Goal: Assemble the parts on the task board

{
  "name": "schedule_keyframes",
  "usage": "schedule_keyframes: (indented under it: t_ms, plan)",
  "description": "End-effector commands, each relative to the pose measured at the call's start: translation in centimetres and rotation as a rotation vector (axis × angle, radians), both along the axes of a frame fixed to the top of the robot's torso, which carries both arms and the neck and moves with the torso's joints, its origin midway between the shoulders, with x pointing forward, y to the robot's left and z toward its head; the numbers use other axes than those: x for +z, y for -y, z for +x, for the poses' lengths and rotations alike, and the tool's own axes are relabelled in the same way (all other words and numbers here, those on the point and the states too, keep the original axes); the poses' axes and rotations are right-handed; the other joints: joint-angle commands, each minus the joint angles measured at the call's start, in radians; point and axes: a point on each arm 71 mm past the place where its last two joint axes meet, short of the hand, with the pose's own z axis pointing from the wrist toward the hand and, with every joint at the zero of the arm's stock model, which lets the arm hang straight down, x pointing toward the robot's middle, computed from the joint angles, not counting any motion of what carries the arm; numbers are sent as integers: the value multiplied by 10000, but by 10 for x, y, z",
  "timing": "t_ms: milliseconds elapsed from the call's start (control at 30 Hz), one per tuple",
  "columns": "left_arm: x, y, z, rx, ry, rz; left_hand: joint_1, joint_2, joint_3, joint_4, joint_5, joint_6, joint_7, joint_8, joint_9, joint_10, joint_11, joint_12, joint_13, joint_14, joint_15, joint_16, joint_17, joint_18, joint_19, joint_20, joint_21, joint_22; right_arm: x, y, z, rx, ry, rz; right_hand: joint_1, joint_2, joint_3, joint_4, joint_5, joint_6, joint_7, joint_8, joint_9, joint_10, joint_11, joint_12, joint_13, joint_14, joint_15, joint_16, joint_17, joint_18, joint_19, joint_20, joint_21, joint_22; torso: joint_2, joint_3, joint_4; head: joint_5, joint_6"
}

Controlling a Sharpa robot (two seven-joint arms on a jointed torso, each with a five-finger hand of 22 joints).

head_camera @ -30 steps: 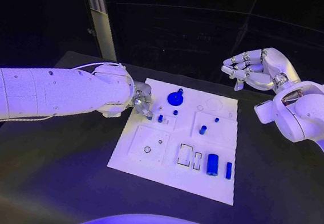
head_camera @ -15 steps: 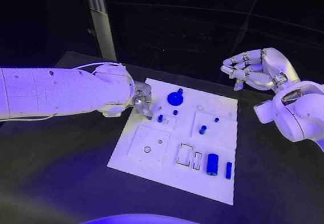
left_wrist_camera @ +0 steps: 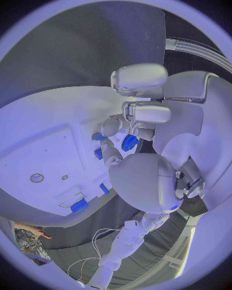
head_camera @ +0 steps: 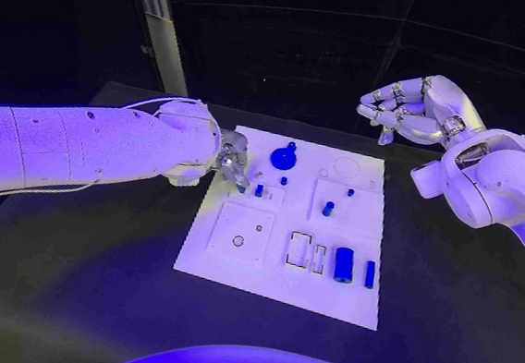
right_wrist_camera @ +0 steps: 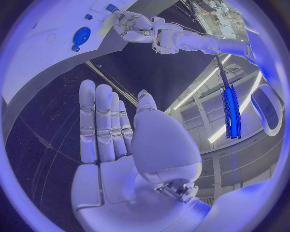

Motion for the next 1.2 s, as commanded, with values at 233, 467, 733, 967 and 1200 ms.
schedule_keyframes:
  t_ms: [233,467,733,967,1200]
  plan:
    - [-6,-2,0,-106,-436,405,-219,-83,338,-533,-67,144,-37,-21,-65,131,-22,143,181,1058,-117,31,2635,-82,83,-37,106,349,1,-1,-1,109,42,1,57,24,-70,3,34,-58,2,-48,-15,-60,-16,-39,-14,40,31,-42,6,53,78,17,-48,-11,-7,-4,11,-30,-37]
    - [-6,-3,1,-5,-449,487,-447,-180,105,-395,-63,291,-82,-70,-149,239,-59,273,393,1058,-148,31,2635,-103,126,-66,179,435,1,-1,0,104,41,1,55,25,-73,5,32,-59,2,-48,-14,-60,-15,-39,-16,39,32,-51,1,53,79,17,-50,-12,-2,-5,12,-29,-50]
    - [-6,-6,3,179,-370,532,-741,-278,-173,-189,-59,458,-111,-147,-259,336,-87,383,586,1058,-174,31,2635,-131,182,-92,275,547,1,-1,0,99,42,2,46,27,-79,12,27,-60,3,-49,-14,-60,-13,-40,-21,35,33,-67,-8,53,80,18,-54,-14,0,-9,11,-31,-57]
    - [-6,-6,4,230,-306,511,-970,-351,-474,11,-63,591,-126,-208,-347,424,-100,493,772,1058,-185,31,2635,-156,231,-107,364,649,1,-2,0,94,48,5,19,37,-95,31,21,-63,7,-52,-14,-61,-9,-42,-35,33,36,-87,-13,53,83,20,-64,-21,-3,-8,7,-38,-73]
    - [-5,-4,5,244,-224,447,-1053,-393,-673,114,-62,675,-144,-233,-393,497,-115,589,924,1058,-197,31,2635,-178,273,-117,446,739,1,-2,0,87,47,5,-3,45,-108,47,22,-66,9,-55,-14,-59,-7,-42,-44,33,38,-99,-13,53,85,22,-72,-26,-1,-5,13,-59,-81]
